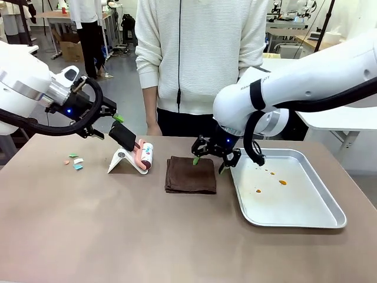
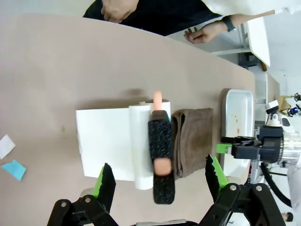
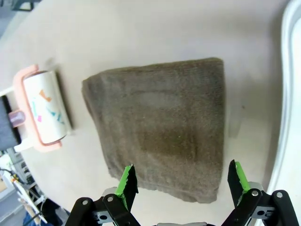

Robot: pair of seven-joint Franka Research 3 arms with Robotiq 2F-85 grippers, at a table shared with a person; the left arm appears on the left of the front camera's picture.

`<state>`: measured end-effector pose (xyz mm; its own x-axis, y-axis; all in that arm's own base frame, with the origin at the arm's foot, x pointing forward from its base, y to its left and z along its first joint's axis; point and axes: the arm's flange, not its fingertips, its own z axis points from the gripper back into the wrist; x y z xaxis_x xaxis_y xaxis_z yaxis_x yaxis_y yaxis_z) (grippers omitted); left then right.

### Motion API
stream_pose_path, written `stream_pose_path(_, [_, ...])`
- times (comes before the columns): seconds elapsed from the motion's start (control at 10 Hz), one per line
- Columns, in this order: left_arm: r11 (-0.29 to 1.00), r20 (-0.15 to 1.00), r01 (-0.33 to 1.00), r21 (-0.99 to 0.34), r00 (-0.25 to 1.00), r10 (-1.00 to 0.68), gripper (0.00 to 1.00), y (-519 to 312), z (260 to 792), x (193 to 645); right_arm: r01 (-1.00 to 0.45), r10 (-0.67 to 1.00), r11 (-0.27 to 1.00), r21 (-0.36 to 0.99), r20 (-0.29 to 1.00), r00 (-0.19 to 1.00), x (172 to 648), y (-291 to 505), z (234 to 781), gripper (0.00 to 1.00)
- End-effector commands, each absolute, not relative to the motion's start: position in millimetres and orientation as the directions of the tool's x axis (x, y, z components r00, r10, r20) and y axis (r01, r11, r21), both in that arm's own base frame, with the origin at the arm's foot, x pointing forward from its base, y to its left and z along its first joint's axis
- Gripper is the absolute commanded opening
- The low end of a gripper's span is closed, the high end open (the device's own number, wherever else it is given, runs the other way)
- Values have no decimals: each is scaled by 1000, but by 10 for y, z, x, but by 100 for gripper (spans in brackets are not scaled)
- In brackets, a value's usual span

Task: Clean the surface of the table.
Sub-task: Hold the Lint Roller with your left hand and the towel with your right hand.

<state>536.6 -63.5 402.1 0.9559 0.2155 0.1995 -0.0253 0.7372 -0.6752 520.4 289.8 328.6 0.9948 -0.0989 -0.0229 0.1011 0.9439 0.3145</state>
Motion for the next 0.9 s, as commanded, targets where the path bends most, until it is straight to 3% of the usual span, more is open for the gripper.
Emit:
stream_pose_path(0.0, [698,191,-19,-716,956,221,100,-652,3998,5417,146,-138,959,242,-48,989,5302,3038,3271,100])
stream_pose_path(0.8, [673,182,0,-740,963,199,100,-587,3932,5439,159,-147,969,190,-75,986,5350,3092,3086,100])
